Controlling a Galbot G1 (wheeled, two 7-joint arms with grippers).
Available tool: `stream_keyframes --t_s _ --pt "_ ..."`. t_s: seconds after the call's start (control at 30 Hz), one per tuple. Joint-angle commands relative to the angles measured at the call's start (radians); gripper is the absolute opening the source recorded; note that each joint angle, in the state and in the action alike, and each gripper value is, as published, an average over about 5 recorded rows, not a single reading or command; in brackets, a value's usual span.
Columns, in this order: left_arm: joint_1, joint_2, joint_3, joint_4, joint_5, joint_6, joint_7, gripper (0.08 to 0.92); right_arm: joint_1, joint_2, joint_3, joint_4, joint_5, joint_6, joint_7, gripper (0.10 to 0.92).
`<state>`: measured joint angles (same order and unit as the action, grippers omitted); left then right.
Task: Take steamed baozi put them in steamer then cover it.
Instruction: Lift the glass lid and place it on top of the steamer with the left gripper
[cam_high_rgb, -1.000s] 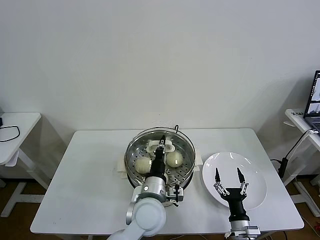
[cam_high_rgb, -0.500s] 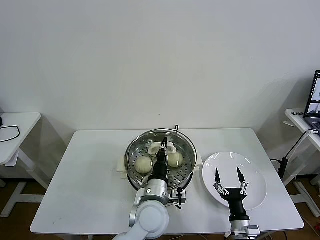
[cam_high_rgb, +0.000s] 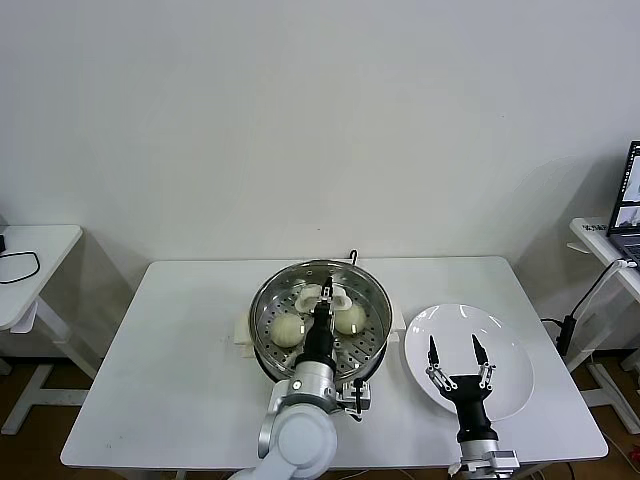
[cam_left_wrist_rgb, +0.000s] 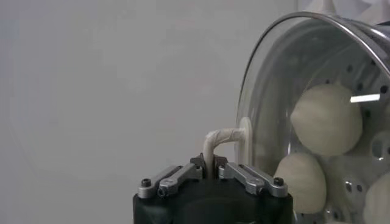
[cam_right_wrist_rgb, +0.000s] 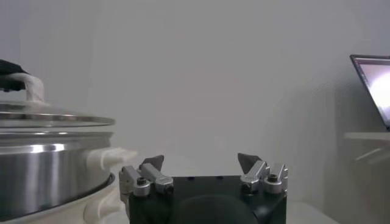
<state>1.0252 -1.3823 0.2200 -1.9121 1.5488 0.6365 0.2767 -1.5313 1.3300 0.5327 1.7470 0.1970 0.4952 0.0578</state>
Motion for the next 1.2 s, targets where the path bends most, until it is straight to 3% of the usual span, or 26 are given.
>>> stream_keyframes --t_s 0.03,1.2 --pt "0.004 -0.003 -0.001 0.006 0.005 -0.004 -0.01 0.198 0.002 0.0 -0.001 0.001 -0.002 -0.001 -0.001 0.823" --pt "0.031 -0.001 -0.038 0.017 0.014 -0.05 -0.022 0.198 0.004 0.002 -0.018 0.001 -0.017 -0.001 -0.004 0.823"
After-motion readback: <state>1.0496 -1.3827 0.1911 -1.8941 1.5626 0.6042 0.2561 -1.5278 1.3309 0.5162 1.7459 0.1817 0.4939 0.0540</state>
